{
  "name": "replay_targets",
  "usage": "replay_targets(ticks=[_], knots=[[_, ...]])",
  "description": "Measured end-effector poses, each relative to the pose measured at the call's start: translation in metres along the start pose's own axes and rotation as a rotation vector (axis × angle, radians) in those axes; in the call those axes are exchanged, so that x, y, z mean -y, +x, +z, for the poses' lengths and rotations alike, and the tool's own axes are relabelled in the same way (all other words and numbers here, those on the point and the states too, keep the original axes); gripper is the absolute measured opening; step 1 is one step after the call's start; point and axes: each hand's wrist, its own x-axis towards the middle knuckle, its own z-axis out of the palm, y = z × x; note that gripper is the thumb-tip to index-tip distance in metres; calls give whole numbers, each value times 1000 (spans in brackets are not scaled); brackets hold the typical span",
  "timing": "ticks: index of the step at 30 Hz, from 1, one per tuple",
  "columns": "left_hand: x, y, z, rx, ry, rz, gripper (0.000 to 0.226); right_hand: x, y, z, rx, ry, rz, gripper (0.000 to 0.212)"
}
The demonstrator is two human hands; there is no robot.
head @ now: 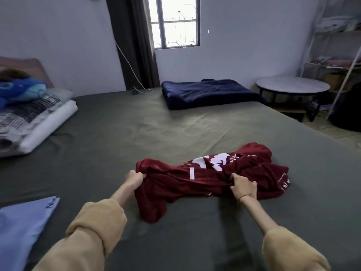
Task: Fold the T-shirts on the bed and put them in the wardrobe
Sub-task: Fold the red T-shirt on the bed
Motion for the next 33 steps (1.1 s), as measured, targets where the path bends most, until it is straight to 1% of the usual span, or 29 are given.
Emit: replay_targets(ticks=[1, 4, 7, 9, 11, 12, 14, 18, 19, 20, 21, 22, 23, 24, 25, 26, 27, 28, 30, 31, 32, 33], knots=[[3, -3, -15, -44, 20, -9, 37, 13, -2, 1, -45, 15, -34, 30], [8, -4, -50, -190, 72, -19, 36, 49, -2, -9, -166, 241, -113, 31], [16, -7, -79, -326, 59, -46, 36, 83, -4, -31, -293, 383, -238, 30], [22, -11, -93, -408, 116, -1, 34, 104, -10, -45, -344, 531, -329, 25], [23, -16, -96, -423, 211, 103, 40, 118, -13, -55, -365, 659, -377, 24], [25, -20, -96, -394, 268, 150, 46, 125, -15, -58, -377, 674, -399, 23], [24, -28, -87, -280, 366, 236, 62, 134, -20, -61, -386, 667, -454, 23], [12, -55, -56, 46, 493, 400, 97, 148, -37, -67, -431, 724, -565, 21], [10, -61, -48, 119, 547, 418, 101, 149, -40, -71, -454, 761, -585, 20], [9, -64, -41, 155, 581, 433, 100, 149, -42, -75, -472, 816, -597, 20], [10, -64, -36, 167, 582, 438, 93, 148, -43, -80, -485, 880, -600, 20], [10, -64, -32, 162, 553, 453, 78, 146, -44, -86, -506, 926, -601, 19], [10, -65, -30, 153, 491, 497, 57, 144, -43, -91, -538, 943, -595, 18], [8, -67, -30, 157, 384, 557, 38, 141, -42, -96, -581, 932, -583, 16], [4, -73, -32, 180, 243, 595, 25, 136, -40, -100, -627, 905, -552, 15], [-4, -79, -37, 199, 106, 615, 19, 132, -37, -103, -669, 884, -502, 13], [-13, -81, -46, 196, 16, 627, 15, 126, -31, -104, -698, 864, -436, 12], [-21, -81, -56, 159, -53, 644, 15, 120, -24, -103, -709, 850, -380, 12], [-38, -77, -81, 56, -189, 663, 9, 109, -10, -100, -668, 840, -293, 17], [-45, -72, -92, 1, -242, 657, 20, 107, -7, -99, -637, 838, -249, 21], [-52, -71, -101, -20, -259, 639, 29, 105, -5, -98, -607, 820, -206, 23], [-59, -75, -108, -11, -272, 627, 28, 106, -6, -96, -570, 787, -159, 25]])
